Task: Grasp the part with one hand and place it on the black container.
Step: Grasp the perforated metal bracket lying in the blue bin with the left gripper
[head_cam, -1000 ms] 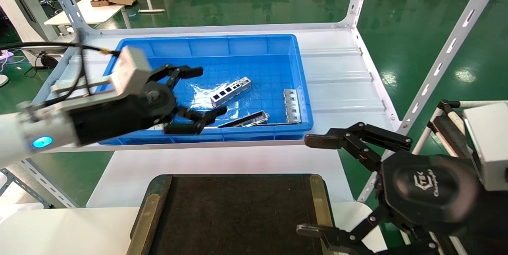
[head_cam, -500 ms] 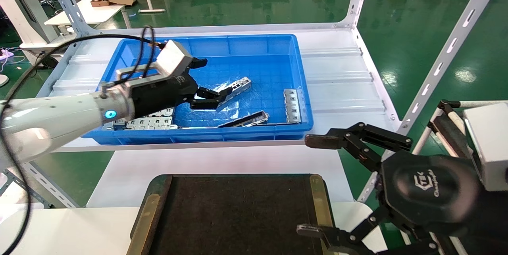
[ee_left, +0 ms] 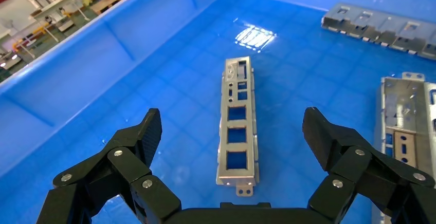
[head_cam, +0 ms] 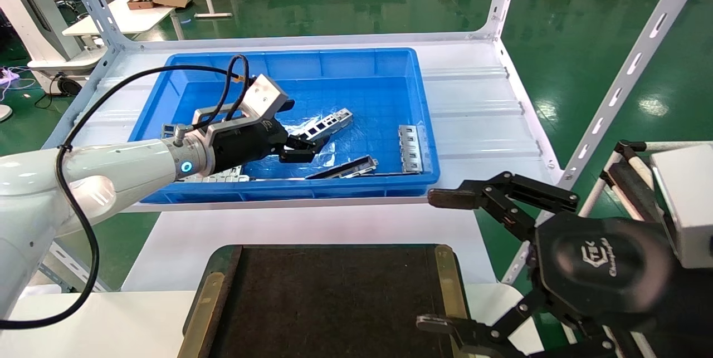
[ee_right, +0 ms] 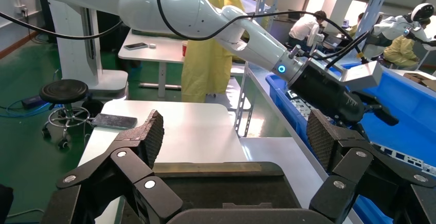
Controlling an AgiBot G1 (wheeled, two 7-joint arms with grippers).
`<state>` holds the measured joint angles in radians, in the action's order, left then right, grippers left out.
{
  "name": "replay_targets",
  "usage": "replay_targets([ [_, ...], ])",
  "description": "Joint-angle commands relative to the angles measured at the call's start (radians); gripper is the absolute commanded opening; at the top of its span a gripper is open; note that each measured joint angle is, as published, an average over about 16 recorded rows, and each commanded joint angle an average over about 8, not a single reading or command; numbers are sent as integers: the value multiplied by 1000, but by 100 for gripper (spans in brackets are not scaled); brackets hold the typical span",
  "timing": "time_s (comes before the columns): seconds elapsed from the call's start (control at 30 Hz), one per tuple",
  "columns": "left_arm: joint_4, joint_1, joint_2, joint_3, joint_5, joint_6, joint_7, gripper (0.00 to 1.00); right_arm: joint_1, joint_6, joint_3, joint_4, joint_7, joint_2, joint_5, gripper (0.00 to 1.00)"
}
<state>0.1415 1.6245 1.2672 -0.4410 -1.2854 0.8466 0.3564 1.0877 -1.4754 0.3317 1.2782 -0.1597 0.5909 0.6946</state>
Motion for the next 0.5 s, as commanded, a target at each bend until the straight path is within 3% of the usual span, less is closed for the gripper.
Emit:
replay_targets([
  [0.03,-30,6,9,4,5,-6,17,0,0,0,0,0,0,0,0,0],
  [0.5,-113,4,20,23,31,-16,58,0,0,0,0,0,0,0,0,0],
])
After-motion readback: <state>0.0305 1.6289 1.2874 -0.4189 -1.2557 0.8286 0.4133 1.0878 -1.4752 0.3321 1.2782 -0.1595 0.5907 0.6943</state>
